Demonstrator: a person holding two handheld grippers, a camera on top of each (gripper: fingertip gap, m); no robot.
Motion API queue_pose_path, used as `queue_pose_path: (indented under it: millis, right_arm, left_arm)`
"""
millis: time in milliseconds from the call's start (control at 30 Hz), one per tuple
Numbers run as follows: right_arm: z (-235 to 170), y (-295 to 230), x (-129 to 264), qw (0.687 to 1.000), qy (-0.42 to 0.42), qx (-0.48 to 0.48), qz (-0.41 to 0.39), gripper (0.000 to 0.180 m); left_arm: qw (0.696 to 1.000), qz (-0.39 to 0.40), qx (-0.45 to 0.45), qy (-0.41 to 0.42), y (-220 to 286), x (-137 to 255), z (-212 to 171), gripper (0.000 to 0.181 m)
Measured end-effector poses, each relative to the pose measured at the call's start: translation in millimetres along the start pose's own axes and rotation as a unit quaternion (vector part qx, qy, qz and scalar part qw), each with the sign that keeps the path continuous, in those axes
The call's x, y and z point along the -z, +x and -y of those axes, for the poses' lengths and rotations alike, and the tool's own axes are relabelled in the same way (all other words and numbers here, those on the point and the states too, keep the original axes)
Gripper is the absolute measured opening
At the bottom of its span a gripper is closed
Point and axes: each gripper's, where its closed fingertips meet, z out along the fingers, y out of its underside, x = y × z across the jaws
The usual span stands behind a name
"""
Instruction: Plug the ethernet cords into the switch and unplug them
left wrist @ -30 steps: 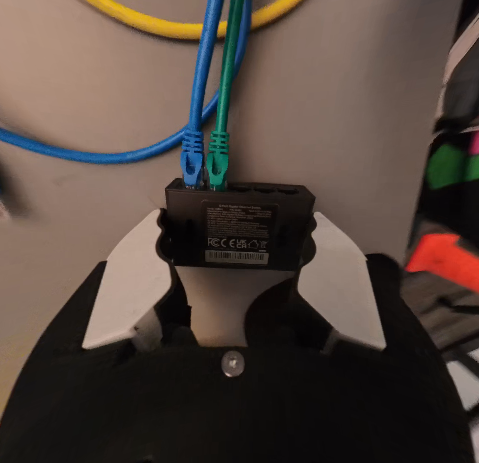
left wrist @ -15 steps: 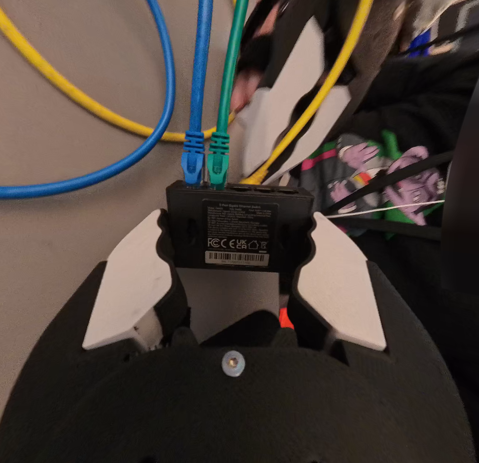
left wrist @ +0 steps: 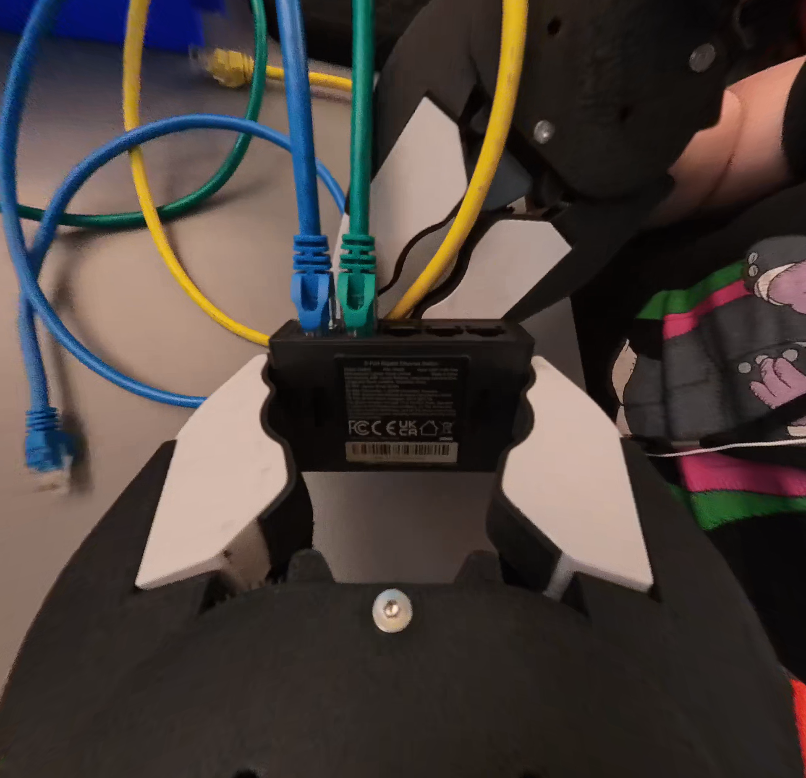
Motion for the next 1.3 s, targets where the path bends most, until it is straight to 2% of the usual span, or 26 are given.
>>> queue_pose_path:
  millis: [133, 333, 433, 567, 700, 833, 933, 1067, 1300]
  right_arm:
    - [-0.8, 5.9, 3.4, 0.997, -0.007, 0.068, -0.041, 0.011]
    - [-10.2, 11.1, 7.3, 0.995, 0.007, 0.069, -0.065, 0.012]
    - [3.9, 20.0, 17.8, 0.988, 0.032, 0.117, -0.092, 0.012]
    - [31.4, 40.1, 35.3, 0.970, 0.048, 0.190, -0.140, 0.012]
    - [57.7, 54.0, 44.8, 0.956, 0.081, 0.231, -0.160, 0.012]
    - [72.3, 50.5, 46.3, 0.941, 0.131, 0.272, -0.152, 0.012]
    - [75.3, 45.2, 43.9, 0.943, 0.152, 0.266, -0.125, 0.012]
    - [86.3, 42.8, 50.3, 0.929, 0.182, 0.285, -0.152, 0.011]
    - [90.9, 44.7, 52.2, 0.938, 0.233, 0.226, -0.123, 0.011]
  left_arm:
    - [0.998, 0.034, -0.053, -0.017, -2.4, -9.2, -1.0, 0.108]
    - [0.993, 0.065, -0.092, -0.020, -6.1, -16.9, 2.4, 0.107]
    - [0.982, 0.121, -0.146, 0.024, -9.0, -4.1, 23.1, 0.106]
    - [0.943, 0.226, -0.216, 0.111, -13.8, 29.7, 61.2, 0.105]
    - [0.917, 0.306, -0.239, 0.088, -30.6, 45.4, 63.7, 0.104]
    - [0.916, 0.313, -0.228, 0.107, -32.4, 53.0, 62.8, 0.104]
    - [0.895, 0.343, -0.263, 0.110, -26.1, 61.6, 73.4, 0.103]
    - [0.867, 0.378, -0.310, 0.099, -14.9, 72.9, 90.3, 0.099]
    - [0.871, 0.376, -0.306, 0.075, -15.5, 75.9, 94.3, 0.098]
